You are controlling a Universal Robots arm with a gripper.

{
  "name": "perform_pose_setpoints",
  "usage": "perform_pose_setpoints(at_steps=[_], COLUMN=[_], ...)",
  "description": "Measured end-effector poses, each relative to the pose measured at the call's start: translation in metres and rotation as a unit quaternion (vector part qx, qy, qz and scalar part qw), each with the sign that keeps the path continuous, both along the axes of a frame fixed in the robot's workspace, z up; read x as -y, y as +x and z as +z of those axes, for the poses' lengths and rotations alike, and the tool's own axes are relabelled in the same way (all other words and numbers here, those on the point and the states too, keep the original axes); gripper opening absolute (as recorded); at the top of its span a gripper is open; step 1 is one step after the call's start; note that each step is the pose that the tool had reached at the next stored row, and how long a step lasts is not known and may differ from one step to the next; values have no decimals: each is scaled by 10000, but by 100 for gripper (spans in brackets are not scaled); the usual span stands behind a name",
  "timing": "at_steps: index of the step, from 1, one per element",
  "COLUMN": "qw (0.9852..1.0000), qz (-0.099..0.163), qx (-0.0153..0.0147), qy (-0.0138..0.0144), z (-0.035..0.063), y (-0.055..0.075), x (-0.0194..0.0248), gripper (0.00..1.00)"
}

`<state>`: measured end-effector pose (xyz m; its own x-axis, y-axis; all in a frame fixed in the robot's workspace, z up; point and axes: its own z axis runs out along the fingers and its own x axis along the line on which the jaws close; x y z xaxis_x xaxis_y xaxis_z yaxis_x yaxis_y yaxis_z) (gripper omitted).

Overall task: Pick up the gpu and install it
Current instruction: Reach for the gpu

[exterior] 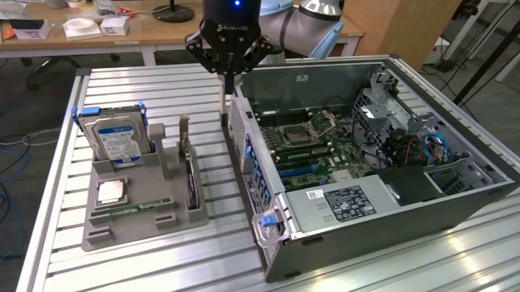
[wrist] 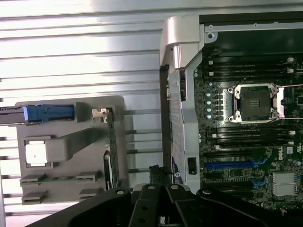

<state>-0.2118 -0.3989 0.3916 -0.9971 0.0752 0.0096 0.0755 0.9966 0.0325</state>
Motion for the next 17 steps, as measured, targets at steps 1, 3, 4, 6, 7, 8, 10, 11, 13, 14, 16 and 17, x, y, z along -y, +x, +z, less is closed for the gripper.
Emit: perform_pose_setpoints(at_steps=[1,3,4,6,7,8,10,11,13,14,16,17], qw=[10000,10000,10000,10000,10000,10000,10000,10000,10000,10000,10000,10000], qz=[0,0,0,1,0,0,0,0,-1,0,2,2], qx=[0,0,-1,-1,-1,-1,-1,-1,-1,-1,-1,-1], qy=[0,-1,-1,0,-1,-1,0,0,-1,-1,0,0], z=[0,0,0,0,0,0,0,0,0,0,-1,-1], y=[-6,-16,-17,-17,-18,-18,-18,-18,-27,-37,-72,-87], x=[0,0,0,0,0,0,0,0,0,0,0,0], gripper=[11,11,11,11,11,11,11,11,11,11,11,11])
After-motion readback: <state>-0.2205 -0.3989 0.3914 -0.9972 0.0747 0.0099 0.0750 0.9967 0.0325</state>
